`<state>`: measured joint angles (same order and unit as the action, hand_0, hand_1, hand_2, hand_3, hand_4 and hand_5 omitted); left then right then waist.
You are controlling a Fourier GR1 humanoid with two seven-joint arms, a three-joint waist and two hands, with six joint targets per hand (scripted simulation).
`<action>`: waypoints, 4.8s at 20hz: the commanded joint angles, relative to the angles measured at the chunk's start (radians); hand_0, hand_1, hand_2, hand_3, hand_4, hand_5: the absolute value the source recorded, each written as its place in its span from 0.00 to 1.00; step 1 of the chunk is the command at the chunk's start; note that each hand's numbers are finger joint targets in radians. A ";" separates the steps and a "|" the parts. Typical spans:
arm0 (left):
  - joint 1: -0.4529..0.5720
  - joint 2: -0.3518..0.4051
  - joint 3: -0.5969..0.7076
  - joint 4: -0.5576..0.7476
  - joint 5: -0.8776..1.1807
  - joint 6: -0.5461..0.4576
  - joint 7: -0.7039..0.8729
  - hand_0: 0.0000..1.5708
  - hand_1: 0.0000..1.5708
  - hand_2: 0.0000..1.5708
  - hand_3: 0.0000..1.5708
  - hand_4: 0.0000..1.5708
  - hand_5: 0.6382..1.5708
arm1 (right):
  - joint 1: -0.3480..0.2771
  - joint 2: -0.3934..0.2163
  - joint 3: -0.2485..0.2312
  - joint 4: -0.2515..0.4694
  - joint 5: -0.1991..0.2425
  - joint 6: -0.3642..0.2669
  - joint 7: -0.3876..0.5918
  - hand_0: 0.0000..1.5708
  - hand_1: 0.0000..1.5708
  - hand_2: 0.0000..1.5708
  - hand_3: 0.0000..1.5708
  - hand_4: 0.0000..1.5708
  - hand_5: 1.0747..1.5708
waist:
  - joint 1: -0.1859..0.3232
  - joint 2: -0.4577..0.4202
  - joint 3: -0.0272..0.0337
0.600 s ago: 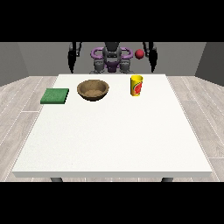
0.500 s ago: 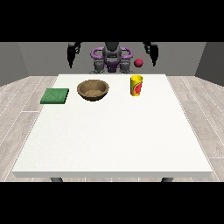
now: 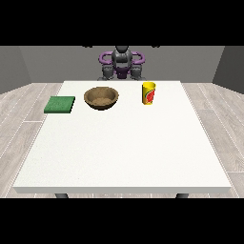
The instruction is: Pick the cup and pour the ball into the bowl, then pick the bowl and place it on the pad
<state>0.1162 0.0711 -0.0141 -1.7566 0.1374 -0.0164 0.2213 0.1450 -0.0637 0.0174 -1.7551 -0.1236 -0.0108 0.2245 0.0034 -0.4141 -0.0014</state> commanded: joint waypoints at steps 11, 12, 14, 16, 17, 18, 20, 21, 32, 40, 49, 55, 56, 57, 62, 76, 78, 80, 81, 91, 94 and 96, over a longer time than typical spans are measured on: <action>0.095 -0.070 -0.058 -0.099 -0.070 0.024 -0.190 0.00 0.00 0.00 0.00 0.00 0.97 | 0.167 -0.031 -0.086 -0.176 -0.164 0.157 -0.155 0.00 0.00 0.00 0.00 0.28 1.00 | -0.050 0.226 0.0020; 0.096 -0.070 -0.114 -0.108 -0.069 0.043 -0.222 0.00 0.00 0.00 0.00 0.00 0.96 | 0.114 -0.005 -0.056 -0.175 -0.101 0.096 -0.119 0.00 0.00 0.00 0.00 0.27 1.00 | -0.029 0.264 0.0014; 0.019 -0.068 -0.060 -0.023 -0.085 0.035 -0.324 0.00 0.00 0.00 0.00 0.00 0.95 | 0.032 -0.010 -0.081 -0.141 -0.107 0.105 -0.173 0.00 0.00 0.00 0.00 0.25 1.00 | -0.040 0.357 0.0012; 0.028 -0.070 -0.068 0.034 -0.132 0.043 -0.421 0.00 0.00 0.00 0.00 0.00 0.94 | 0.065 0.019 -0.059 -0.071 -0.071 0.133 -0.308 0.00 0.00 0.00 0.00 0.23 1.00 | -0.042 0.390 0.0015; 0.018 -0.071 -0.112 0.021 -0.128 0.032 -0.420 0.00 0.00 0.00 0.00 0.00 0.94 | -0.008 0.003 -0.115 -0.018 -0.080 0.116 -0.321 0.00 0.00 0.00 0.00 0.23 1.00 | -0.001 0.427 0.0017; -0.013 -0.062 -0.058 0.032 -0.132 0.053 -0.399 0.00 0.00 0.00 0.00 0.00 0.93 | 0.100 0.016 -0.063 0.002 -0.072 0.187 -0.400 0.00 0.00 0.00 0.00 0.22 1.00 | -0.051 0.405 0.0019; -0.061 -0.071 -0.070 0.124 -0.171 0.128 -0.529 0.00 0.00 0.00 0.00 0.00 0.92 | 0.027 -0.046 -0.137 0.024 -0.139 0.239 -0.412 0.00 0.00 0.00 0.00 0.22 1.00 | -0.082 0.481 0.0019; -0.107 -0.071 -0.039 0.149 -0.165 0.116 -0.503 0.00 0.00 0.00 0.00 0.00 0.92 | 0.008 -0.068 -0.158 0.024 -0.150 0.255 -0.412 0.00 0.00 0.00 0.00 0.21 1.00 | -0.099 0.493 0.0017; -0.258 -0.033 0.062 0.466 -0.153 0.145 -0.697 0.00 0.00 0.00 0.00 0.00 0.90 | -0.071 -0.168 -0.285 0.227 -0.198 0.372 -0.482 0.00 0.00 0.00 0.00 0.14 1.00 | -0.094 0.505 0.0013; -0.418 -0.008 0.140 0.748 -0.152 0.168 -0.796 0.00 0.00 0.00 0.00 0.00 0.89 | -0.116 -0.172 -0.297 0.298 -0.179 0.409 -0.536 0.00 0.00 0.00 0.00 0.15 1.00 | -0.114 0.518 0.0013; -0.456 -0.035 0.149 0.931 -0.282 0.403 -0.998 0.78 0.78 1.00 1.00 0.70 1.00 | -0.179 -0.270 -0.375 0.325 -0.278 0.517 -0.553 0.00 0.00 0.00 0.00 0.12 1.00 | -0.211 0.657 0.0013; -0.540 -0.020 0.151 1.035 -0.315 0.469 -0.959 0.83 0.83 1.00 1.00 0.77 0.98 | -0.182 -0.300 -0.410 0.383 -0.315 0.544 -0.513 0.00 0.00 0.00 0.00 0.22 1.00 | -0.186 0.595 0.0013; -0.501 -0.002 0.112 1.000 -0.349 0.459 -0.890 0.83 0.83 1.00 1.00 0.77 0.98 | -0.121 -0.271 -0.387 0.423 -0.264 0.542 -0.530 0.00 0.00 0.00 0.00 0.23 1.00 | -0.157 0.520 0.0018; -0.488 -0.026 0.070 0.986 -0.397 0.507 -0.843 0.83 0.83 1.00 1.00 0.78 0.98 | -0.120 -0.289 -0.387 0.413 -0.273 0.529 -0.472 0.00 0.00 0.00 0.00 0.23 1.00 | -0.152 0.460 0.0021; -0.652 0.043 -0.016 1.011 -0.593 0.643 -0.611 0.84 0.84 1.00 1.00 0.78 0.98 | -0.226 -0.371 -0.417 0.439 -0.335 0.520 -0.353 0.00 0.00 0.00 0.00 0.31 1.00 | -0.164 0.422 0.0041; -0.921 0.025 -0.361 1.246 -1.229 0.604 0.033 0.74 0.74 1.00 0.86 0.68 1.00 | -0.239 -0.341 -0.405 0.573 -0.254 0.440 -0.350 0.00 0.00 0.00 0.00 0.41 0.99 | -0.071 0.301 0.0049; -0.966 -0.007 -0.391 1.257 -1.286 0.562 0.112 0.58 0.58 1.00 0.79 0.67 1.00 | -0.276 -0.358 -0.418 0.579 -0.256 0.421 -0.334 0.00 0.00 0.00 0.00 0.40 0.98 | -0.064 0.304 0.0035; -0.982 -0.057 -0.413 1.266 -1.328 0.507 0.198 0.50 0.50 1.00 0.79 0.69 1.00 | -0.231 -0.319 -0.384 0.579 -0.245 0.446 -0.347 0.00 0.00 0.00 0.00 0.41 0.99 | -0.086 0.278 0.0027; -0.960 -0.068 -0.462 1.239 -1.342 0.507 0.254 0.50 0.50 1.00 0.80 0.68 1.00 | -0.259 -0.333 -0.394 0.602 -0.259 0.453 -0.335 0.00 0.00 0.00 0.00 0.41 0.99 | -0.099 0.287 0.0026; -1.029 -0.071 -0.656 1.092 -1.429 0.178 0.410 0.13 0.13 0.76 0.87 0.43 1.00 | -0.323 -0.299 -0.346 0.637 -0.218 0.448 -0.357 0.00 0.00 0.00 0.00 0.42 0.98 | -0.148 0.285 0.0021; -1.019 -0.071 -0.752 1.021 -1.436 0.085 0.468 0.00 0.00 0.72 0.92 0.54 1.00 | -0.357 -0.275 -0.315 0.643 -0.199 0.449 -0.373 0.00 0.00 0.00 0.00 0.43 0.98 | -0.196 0.311 0.0021; -1.022 -0.071 -0.752 0.963 -1.432 0.032 0.464 0.00 0.00 0.79 0.96 0.57 1.00 | -0.372 -0.280 -0.328 0.657 -0.196 0.421 -0.366 0.00 0.00 0.00 0.00 0.44 0.99 | -0.164 0.326 0.0018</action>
<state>-0.8966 0.0012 -0.7218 -0.7194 -1.2906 0.1279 0.6603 -0.2114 -0.3589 -0.3214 -1.1076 -0.3361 0.4296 -0.1332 -0.1564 -0.1028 0.0007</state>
